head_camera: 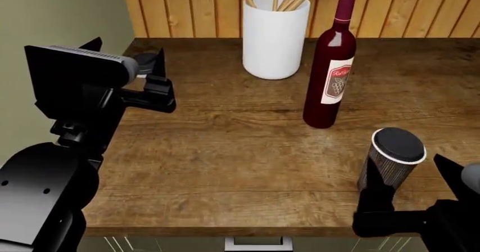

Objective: Move the drinks to the dining counter.

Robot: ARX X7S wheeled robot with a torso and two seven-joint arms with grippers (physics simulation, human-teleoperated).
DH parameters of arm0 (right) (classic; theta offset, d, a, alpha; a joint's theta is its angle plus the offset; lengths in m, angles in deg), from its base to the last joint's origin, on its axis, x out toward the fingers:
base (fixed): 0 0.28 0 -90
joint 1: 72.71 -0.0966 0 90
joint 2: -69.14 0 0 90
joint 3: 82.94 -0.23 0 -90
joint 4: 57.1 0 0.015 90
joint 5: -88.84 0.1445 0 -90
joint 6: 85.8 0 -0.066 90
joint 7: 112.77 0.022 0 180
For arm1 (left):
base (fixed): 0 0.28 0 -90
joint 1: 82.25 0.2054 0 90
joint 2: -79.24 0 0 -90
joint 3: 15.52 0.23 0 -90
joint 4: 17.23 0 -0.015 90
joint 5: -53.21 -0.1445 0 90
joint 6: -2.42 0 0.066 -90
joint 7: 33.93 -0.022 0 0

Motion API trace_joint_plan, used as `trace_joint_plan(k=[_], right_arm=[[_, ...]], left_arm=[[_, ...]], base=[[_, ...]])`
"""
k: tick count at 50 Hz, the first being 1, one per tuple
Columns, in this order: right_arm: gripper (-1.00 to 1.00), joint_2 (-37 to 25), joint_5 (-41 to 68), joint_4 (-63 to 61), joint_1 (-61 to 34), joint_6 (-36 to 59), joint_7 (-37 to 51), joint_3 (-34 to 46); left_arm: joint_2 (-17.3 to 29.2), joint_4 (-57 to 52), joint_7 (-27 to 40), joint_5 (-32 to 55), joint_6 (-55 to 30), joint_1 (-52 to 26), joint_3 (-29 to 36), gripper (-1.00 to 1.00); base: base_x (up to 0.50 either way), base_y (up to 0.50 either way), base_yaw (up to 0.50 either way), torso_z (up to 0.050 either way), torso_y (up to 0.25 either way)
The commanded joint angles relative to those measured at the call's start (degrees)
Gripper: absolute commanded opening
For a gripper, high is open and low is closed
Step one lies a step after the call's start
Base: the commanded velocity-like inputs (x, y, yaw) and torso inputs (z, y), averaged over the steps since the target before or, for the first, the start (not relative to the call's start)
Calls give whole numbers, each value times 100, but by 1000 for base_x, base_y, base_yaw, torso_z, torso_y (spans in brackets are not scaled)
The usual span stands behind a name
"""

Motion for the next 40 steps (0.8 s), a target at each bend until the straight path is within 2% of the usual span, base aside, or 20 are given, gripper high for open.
trace_joint_plan(k=[1, 4, 11, 14, 17, 27, 28, 40], right_arm=[[100, 188, -342, 88, 436, 324, -304, -363], [100, 244, -426, 121, 503, 393, -413, -469], [100, 819, -1167, 397, 543, 949, -1153, -573], [100, 1242, -1869, 535, 453, 1355, -1777, -475], [100, 1382, -2373, 553, 558, 1462, -2271, -556], [100, 1398, -3526, 539, 850, 1258, -3050, -479], [-100, 1362, -3420, 515, 850, 1223, -3042, -501], [-100, 985, -2769, 244, 550, 805, -2300, -610]], left_arm=[[11, 29, 22, 18, 20, -6, 26, 100], [13, -6, 37, 35, -14, -23, 18, 100], [22, -15, 50, 57, -27, -52, 26, 100], [26, -77, 69, 72, -68, -69, 29, 100], [50, -106, 81, 78, -77, -50, 1, 100], [52, -131, 106, 96, -58, -37, 32, 100], [51, -130, 108, 99, -58, -42, 33, 100], [55, -32, 103, 116, -40, -95, 134, 100]], base=[[0, 0, 0, 0, 0], [0, 0, 0, 0, 0], [0, 0, 0, 0, 0], [0, 0, 0, 0, 0], [0, 0, 0, 0, 0], [0, 0, 0, 0, 0], [0, 0, 0, 0, 0], [1, 0, 0, 0, 0]])
